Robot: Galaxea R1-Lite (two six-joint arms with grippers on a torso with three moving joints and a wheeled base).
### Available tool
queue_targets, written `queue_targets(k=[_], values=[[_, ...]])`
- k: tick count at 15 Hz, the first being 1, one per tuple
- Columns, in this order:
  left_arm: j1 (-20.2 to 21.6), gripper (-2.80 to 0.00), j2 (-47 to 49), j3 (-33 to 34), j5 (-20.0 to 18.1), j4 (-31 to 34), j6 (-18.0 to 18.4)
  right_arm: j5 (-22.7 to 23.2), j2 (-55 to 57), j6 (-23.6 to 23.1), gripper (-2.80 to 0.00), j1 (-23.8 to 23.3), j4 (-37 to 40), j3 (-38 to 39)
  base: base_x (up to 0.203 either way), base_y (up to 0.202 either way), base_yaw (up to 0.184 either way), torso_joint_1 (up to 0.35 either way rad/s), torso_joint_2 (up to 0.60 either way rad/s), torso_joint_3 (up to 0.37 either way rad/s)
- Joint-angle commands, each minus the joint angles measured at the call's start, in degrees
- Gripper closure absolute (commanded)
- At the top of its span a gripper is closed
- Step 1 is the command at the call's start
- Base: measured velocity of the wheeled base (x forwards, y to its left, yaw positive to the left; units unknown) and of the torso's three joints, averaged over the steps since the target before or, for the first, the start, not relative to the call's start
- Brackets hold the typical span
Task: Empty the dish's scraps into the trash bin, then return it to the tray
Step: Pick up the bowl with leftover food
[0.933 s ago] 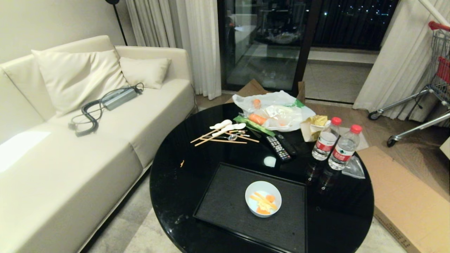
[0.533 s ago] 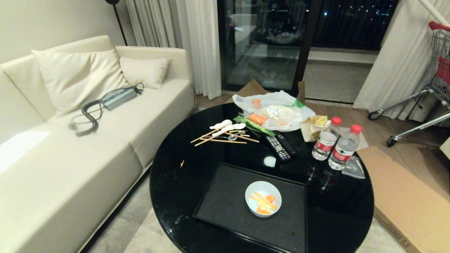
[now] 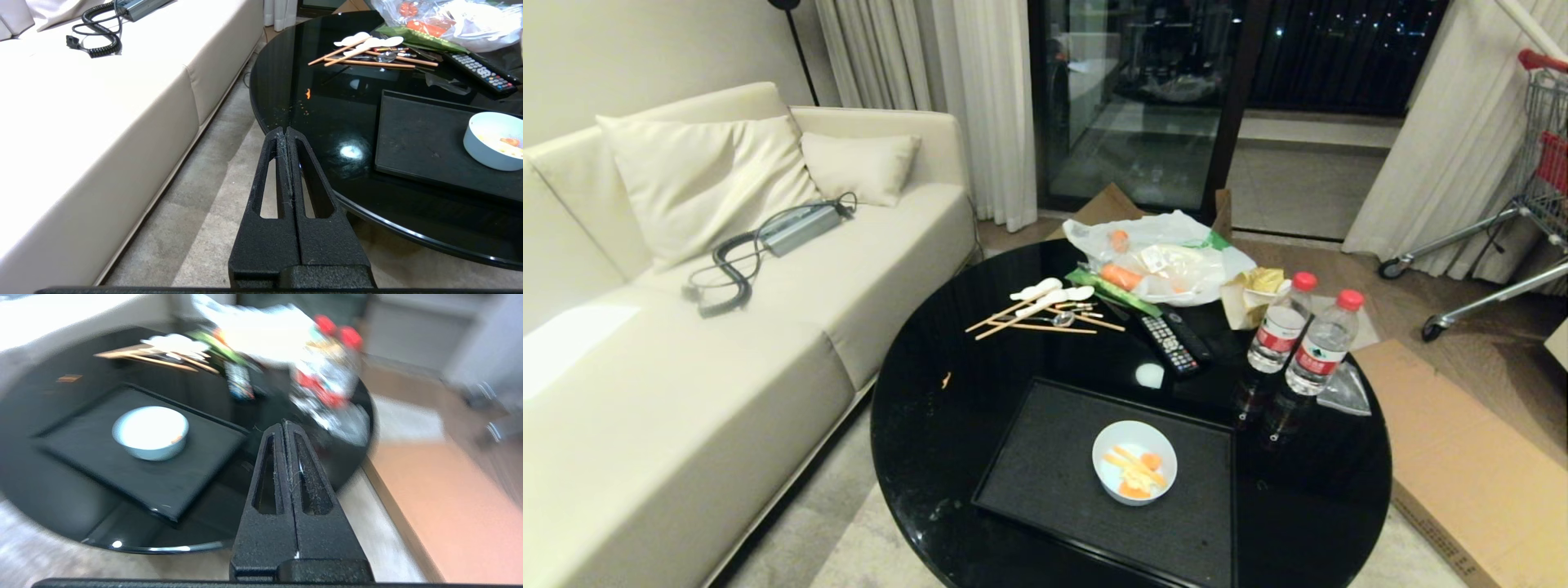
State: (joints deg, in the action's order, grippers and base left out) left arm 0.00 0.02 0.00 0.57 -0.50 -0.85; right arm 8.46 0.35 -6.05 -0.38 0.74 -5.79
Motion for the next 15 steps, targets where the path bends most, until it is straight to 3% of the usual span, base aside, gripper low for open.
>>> queue_targets(k=[1, 4, 11, 15], values=[[0.0, 0.00, 0.0, 0.0, 0.0, 0.0, 0.0, 3.7, 3.4, -1.5, 0.00, 0.0, 1.5, -4.9, 0.000, 0.000, 0.000, 0.000, 0.00, 0.000], [0.0, 0.00, 0.0, 0.0, 0.0, 0.0, 0.0, 6.1, 12.4, -1.9, 0.00, 0.0, 1.8, -9.8, 0.000, 0.000, 0.000, 0.000, 0.00, 0.000], [0.0, 0.00, 0.0, 0.0, 0.0, 0.0, 0.0, 7.0, 41.6, -2.0, 0.00, 0.4, 1.5, -25.0, 0.000, 0.000, 0.000, 0.000, 0.00, 0.000], [0.0, 0.00, 0.0, 0.0, 0.0, 0.0, 0.0, 7.0, 58.0, -1.9, 0.00, 6.0, 1.1, -32.6, 0.000, 0.000, 0.000, 0.000, 0.00, 0.000]])
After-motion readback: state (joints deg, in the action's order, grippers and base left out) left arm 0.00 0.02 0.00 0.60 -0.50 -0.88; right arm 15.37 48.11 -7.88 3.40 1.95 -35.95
